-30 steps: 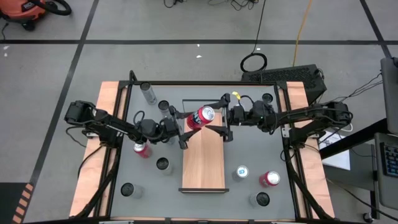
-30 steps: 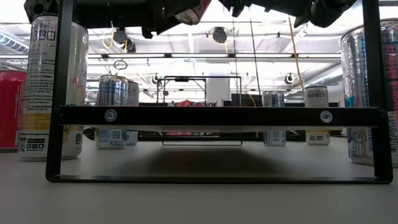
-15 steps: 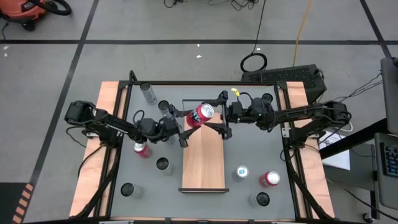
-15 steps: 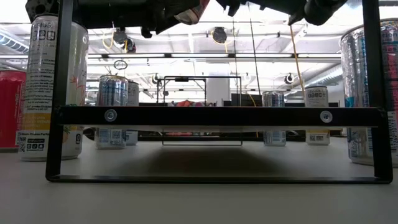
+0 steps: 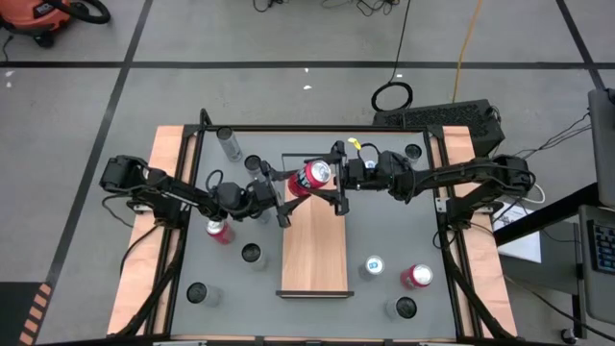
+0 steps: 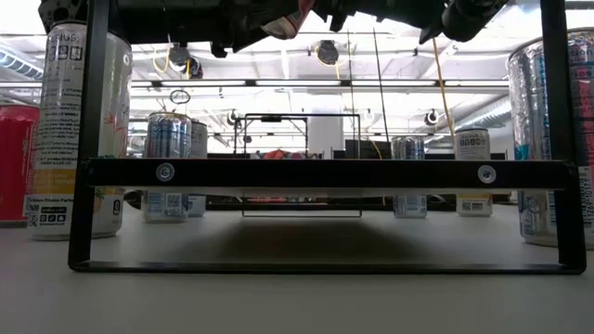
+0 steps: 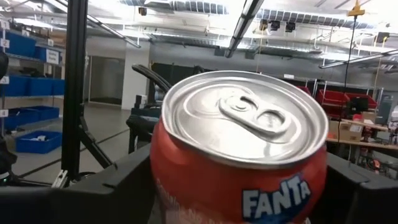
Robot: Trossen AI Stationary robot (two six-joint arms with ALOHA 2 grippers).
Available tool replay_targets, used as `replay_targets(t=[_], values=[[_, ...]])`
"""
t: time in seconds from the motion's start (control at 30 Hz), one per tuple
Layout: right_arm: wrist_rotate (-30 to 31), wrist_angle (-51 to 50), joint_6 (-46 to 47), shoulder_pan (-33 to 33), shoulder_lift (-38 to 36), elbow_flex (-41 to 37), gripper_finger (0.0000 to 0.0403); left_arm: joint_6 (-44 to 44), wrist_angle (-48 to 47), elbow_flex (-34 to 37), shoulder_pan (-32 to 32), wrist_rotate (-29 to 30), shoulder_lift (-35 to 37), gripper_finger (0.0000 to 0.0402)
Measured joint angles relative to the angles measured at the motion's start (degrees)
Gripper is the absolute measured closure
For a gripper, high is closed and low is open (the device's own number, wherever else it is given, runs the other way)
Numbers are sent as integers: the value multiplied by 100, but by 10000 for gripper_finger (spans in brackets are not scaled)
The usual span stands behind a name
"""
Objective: Place canned beverage on shelf
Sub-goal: Put the right red soda can on the shelf
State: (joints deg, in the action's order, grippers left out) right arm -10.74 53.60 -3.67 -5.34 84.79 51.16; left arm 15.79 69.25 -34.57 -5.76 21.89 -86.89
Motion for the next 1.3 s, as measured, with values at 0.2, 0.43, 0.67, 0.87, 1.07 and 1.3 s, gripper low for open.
replay_targets(t=[0.2, 0.43, 0.67, 0.87, 1.07, 1.3], values=[[2, -29, -2, 0, 0, -2, 132, -31, -117, 0, 2, 11, 2, 117], [-214, -480, -6, 2, -161, -2, 136, -46, -232, 0, -56, -2, 2, 43], [-344, -1479, -224, -51, -712, -8, 137, -195, -256, 0, -94, 8, 81, 8], [-832, -2048, -295, -232, -951, -9, 137, -349, -292, 0, -26, -54, 90, 8], [-1075, -2625, -172, -397, -943, -26, 137, -616, -374, 0, -22, -181, 96, 7], [-992, -2445, 205, -402, -942, -583, 138, -1518, -1439, 2, -84, -361, 463, 7]])
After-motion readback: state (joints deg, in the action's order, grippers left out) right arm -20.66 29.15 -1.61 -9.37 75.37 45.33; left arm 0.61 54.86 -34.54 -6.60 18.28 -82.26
